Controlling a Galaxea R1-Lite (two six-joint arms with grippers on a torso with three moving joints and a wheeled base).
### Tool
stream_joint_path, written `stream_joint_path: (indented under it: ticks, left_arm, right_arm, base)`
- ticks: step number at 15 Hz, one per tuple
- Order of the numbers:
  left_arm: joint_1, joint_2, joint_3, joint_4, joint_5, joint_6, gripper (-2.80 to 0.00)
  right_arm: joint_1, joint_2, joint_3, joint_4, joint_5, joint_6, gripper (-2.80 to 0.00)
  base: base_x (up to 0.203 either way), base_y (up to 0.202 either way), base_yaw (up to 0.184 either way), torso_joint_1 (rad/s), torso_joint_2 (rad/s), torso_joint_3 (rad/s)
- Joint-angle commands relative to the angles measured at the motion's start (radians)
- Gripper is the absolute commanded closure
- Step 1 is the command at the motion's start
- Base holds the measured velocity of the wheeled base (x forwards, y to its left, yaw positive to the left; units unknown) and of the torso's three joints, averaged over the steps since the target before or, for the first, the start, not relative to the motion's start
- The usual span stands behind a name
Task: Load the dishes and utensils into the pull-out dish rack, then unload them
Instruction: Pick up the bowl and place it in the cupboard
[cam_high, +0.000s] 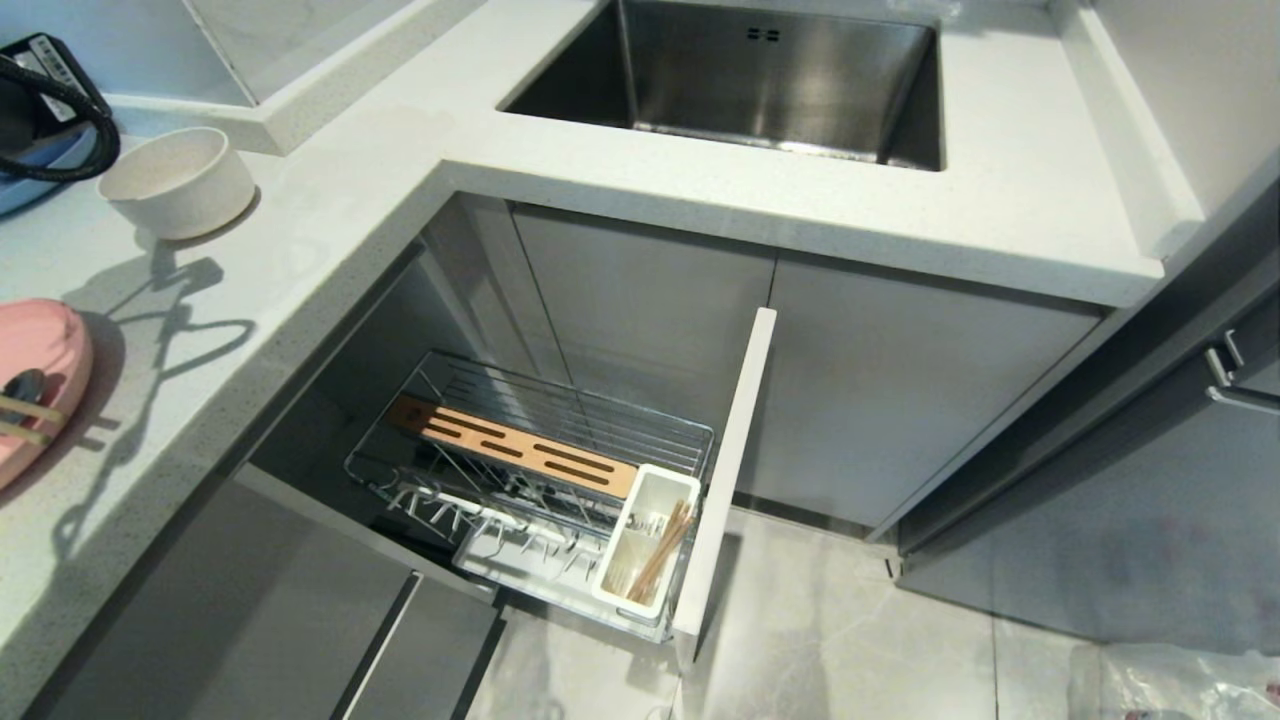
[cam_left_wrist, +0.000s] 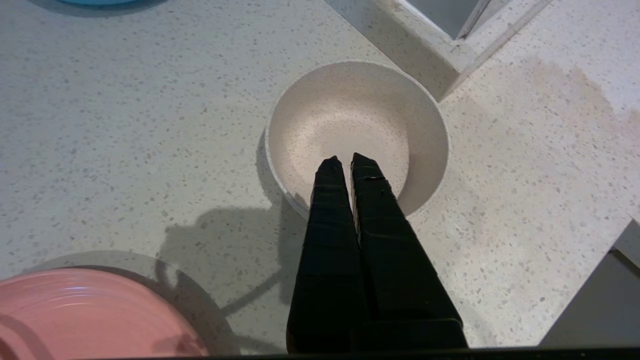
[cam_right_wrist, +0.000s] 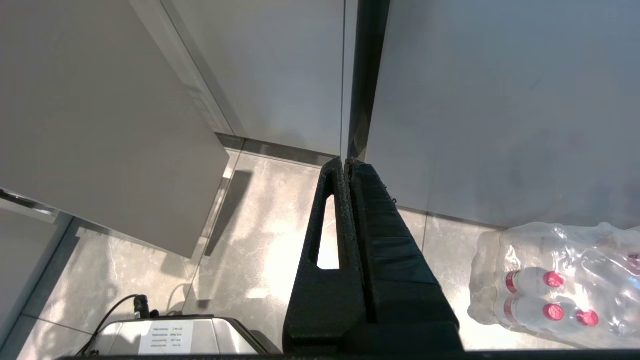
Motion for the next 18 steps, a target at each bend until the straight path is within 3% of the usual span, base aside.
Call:
stream_joint_path:
  ticks: [1, 11, 12, 18]
  left_arm:
    - [-0.003, -0.006, 0.004, 0.003, -0.007, -0.004, 0.00]
    - [-0.024, 0.055, 0.009, -0.006, -0.178, -0.045, 0.00]
    - [-0.023, 0.056, 0.009, -0.009, -0.181, -0.045, -2.80]
    - [-0.023, 0.073, 0.009, -0.030, -0.235, -0.051, -2.80]
  right_arm:
    - [0.000, 0.001, 0.002, 0.000, 0.000, 0.000, 0.00]
    - [-0.001, 0.001, 0.002, 0.000, 0.000, 0.000, 0.00]
    - [0.000, 0.001, 0.002, 0.000, 0.000, 0.001, 0.00]
    - [0.000, 0.001, 0.002, 0.000, 0.000, 0.000, 0.00]
  base:
    - [0.000, 0.000, 0.000, 0.000, 0.00, 0.000]
    - [0.000, 0.000, 0.000, 0.000, 0.00, 0.000]
    - [0.000, 0.000, 0.000, 0.000, 0.00, 0.000]
    - [0.000, 0.000, 0.000, 0.000, 0.00, 0.000]
